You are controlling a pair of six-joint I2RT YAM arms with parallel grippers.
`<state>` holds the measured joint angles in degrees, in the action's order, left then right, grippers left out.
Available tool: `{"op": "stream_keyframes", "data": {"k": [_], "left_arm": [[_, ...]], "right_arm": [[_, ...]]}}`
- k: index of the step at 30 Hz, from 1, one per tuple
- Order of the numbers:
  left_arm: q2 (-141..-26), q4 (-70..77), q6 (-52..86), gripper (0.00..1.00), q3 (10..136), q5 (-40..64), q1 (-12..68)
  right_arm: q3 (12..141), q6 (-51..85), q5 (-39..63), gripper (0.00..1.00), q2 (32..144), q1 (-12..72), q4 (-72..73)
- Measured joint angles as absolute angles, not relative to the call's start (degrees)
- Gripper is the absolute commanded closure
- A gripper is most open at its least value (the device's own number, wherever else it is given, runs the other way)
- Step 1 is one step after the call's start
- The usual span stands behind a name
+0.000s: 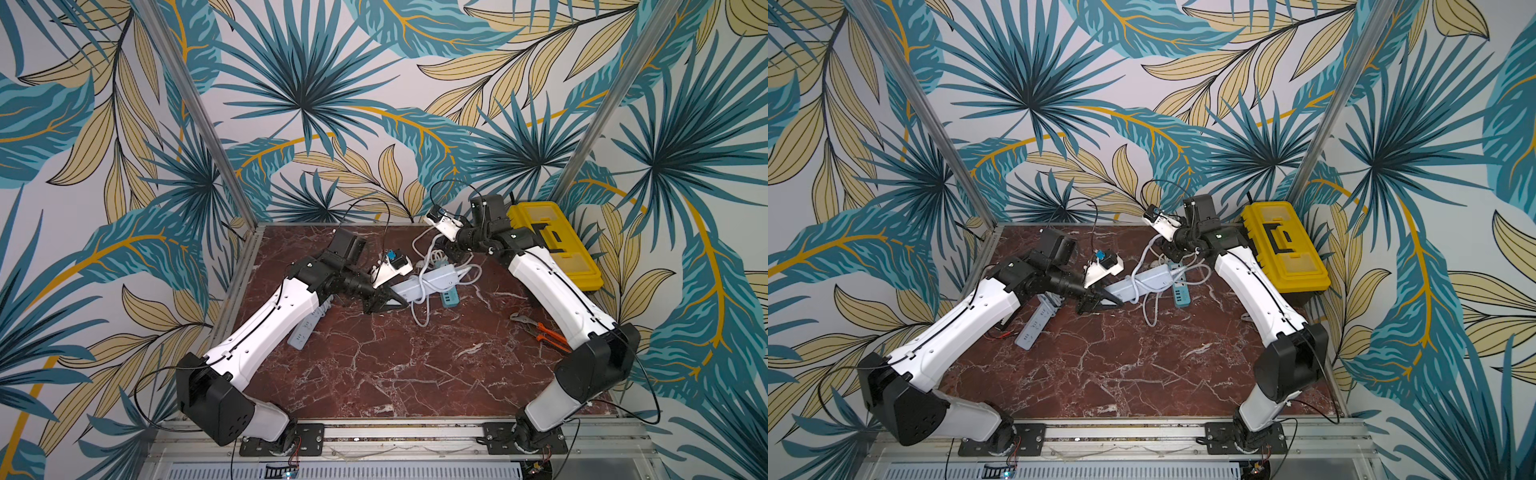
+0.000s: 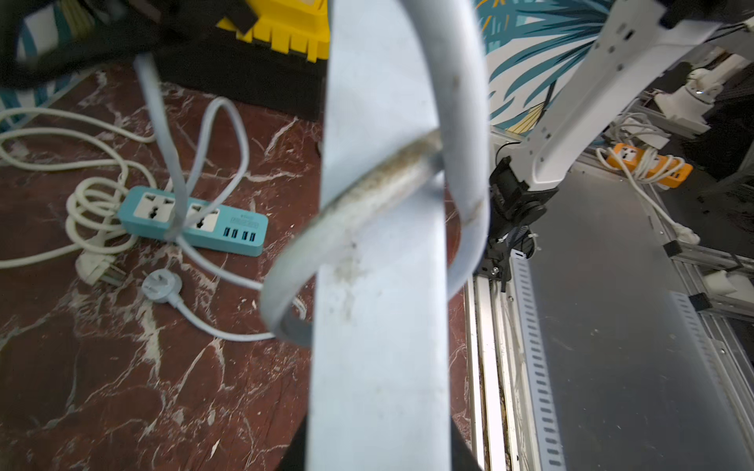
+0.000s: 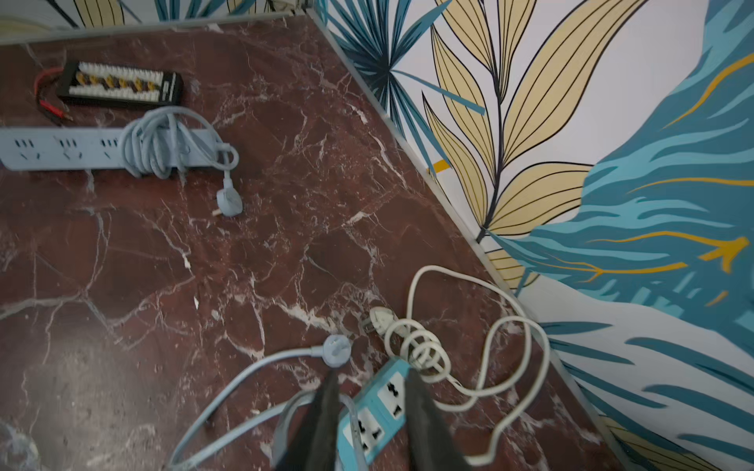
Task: Wrap the cord around the power strip
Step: Wrap the power cord around the power strip.
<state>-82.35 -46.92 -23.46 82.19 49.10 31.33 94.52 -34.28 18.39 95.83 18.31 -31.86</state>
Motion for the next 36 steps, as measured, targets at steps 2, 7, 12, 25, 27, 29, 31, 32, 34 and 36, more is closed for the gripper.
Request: {"op": "stream_keyframes", "data": {"k": [2,7,12,25,27,29,31,32,34,36], "left_arm": [[-82.2,-45.8,-22.0,1.0,84.1,50.7,31.6],[-80.2,-39.4,-15.0,1.0,84.9,51.2,31.7],[-80.2,-36.5,-7.9,1.0,87.9,47.8,31.6],[-82.6,-26.9,5.2,1.0,91.4,26.2,21.3],[-85.1,-28.6,2.9,1.0,93.1,22.5,20.8],[-87.9,-30.6,-1.1,1.0,94.4,18.5,21.0],[-90.6,-33.7,-6.0,1.0,95.1,14.0,21.7],[-92.0,-35.5,-8.7,1.0,95.1,11.6,22.4],[-94.3,-39.1,-13.0,1.0,95.0,8.8,24.1],[-96.0,-42.4,-16.8,1.0,94.2,8.1,26.2]], "right_arm": [[89.3,-28.8,21.8,0.41,95.8,16.7,-26.0],[77.2,-14.9,26.8,0.34,95.9,15.3,-9.2],[72.5,-3.0,27.5,0.38,98.3,15.9,7.6],[55.9,0.3,15.1,1.0,88.4,21.9,10.5],[55.7,-4.2,12.4,1.0,82.5,24.6,5.8],[56.1,-10.0,9.3,1.0,76.1,27.6,0.4],[57.7,-15.4,7.1,1.0,71.6,29.8,-5.4],[59.0,-18.2,6.3,1.0,69.8,30.7,-8.8],[62.0,-22.6,5.5,1.0,67.9,31.3,-13.8],[66.1,-26.9,4.7,1.0,67.2,31.3,-18.8]]}}
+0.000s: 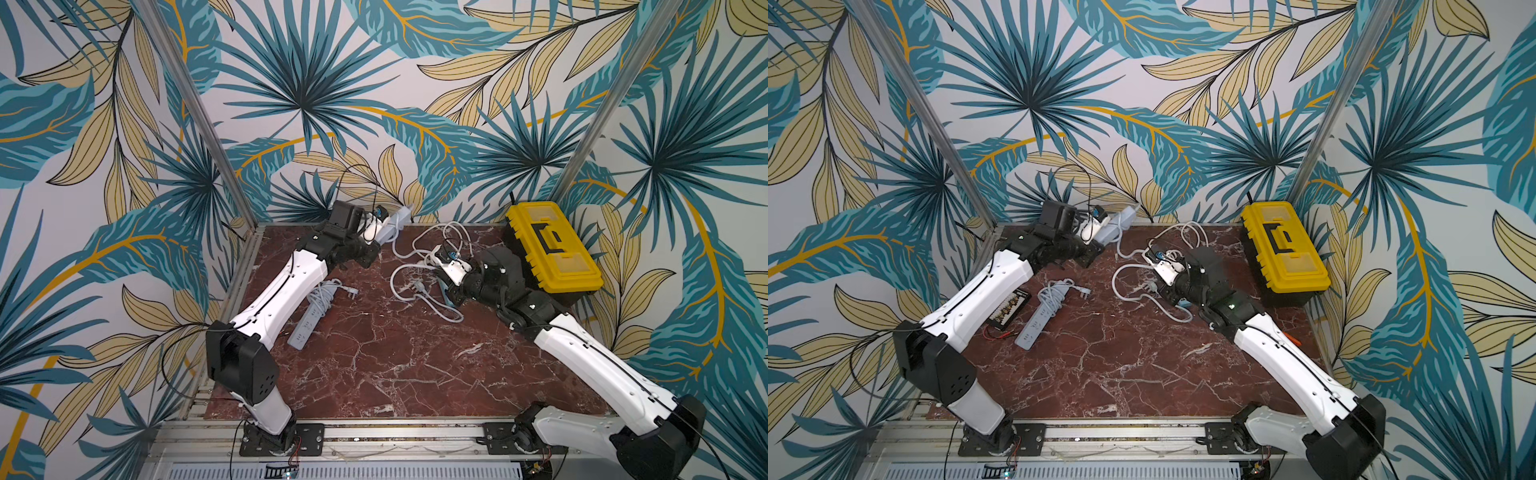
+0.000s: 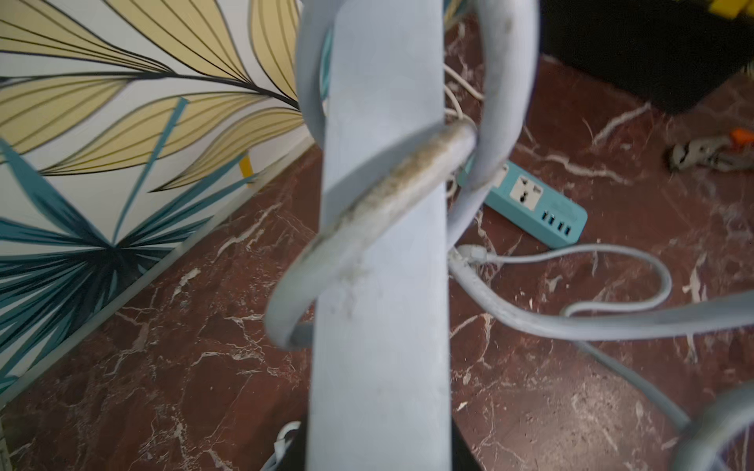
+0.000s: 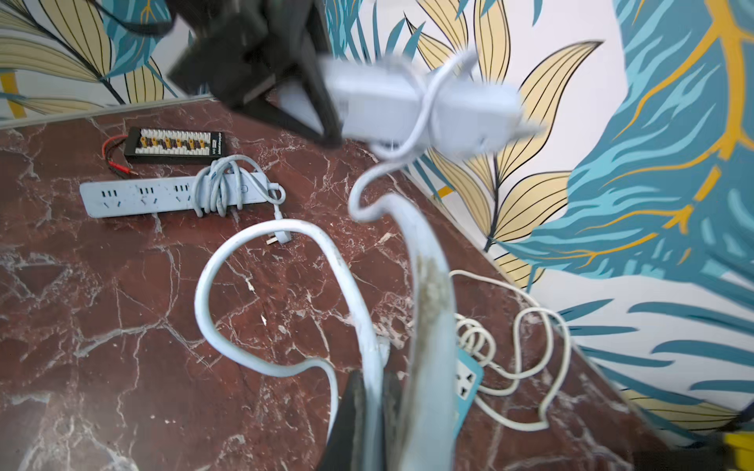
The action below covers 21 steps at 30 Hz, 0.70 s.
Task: Wrap the cord around the power strip
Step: Wrap the power cord around the power strip.
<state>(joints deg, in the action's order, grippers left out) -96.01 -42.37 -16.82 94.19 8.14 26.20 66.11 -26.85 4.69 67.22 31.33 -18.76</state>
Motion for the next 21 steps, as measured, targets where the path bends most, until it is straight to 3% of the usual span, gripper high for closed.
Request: {"op": "stream_keyframes", "data": {"k": [11,15,21], "left_arm": [[-89.6,-54.5,-28.6,1.0,87.0,18.2,34.9],[-86.8,-56.1,-28.7,1.0,86.7,20.7,34.9],[-86.8,-57.5,-28.7,1.0,86.9,18.6,35.6]], "right_arm": [[93.5,-42.4,4.9,0.99,83.7,26.7,-39.1],[96.1,-40.5,7.6,0.92,89.4,22.0,-38.1],[96.7,-38.3,3.8,0.89,92.4,20.2,-34.4]]}}
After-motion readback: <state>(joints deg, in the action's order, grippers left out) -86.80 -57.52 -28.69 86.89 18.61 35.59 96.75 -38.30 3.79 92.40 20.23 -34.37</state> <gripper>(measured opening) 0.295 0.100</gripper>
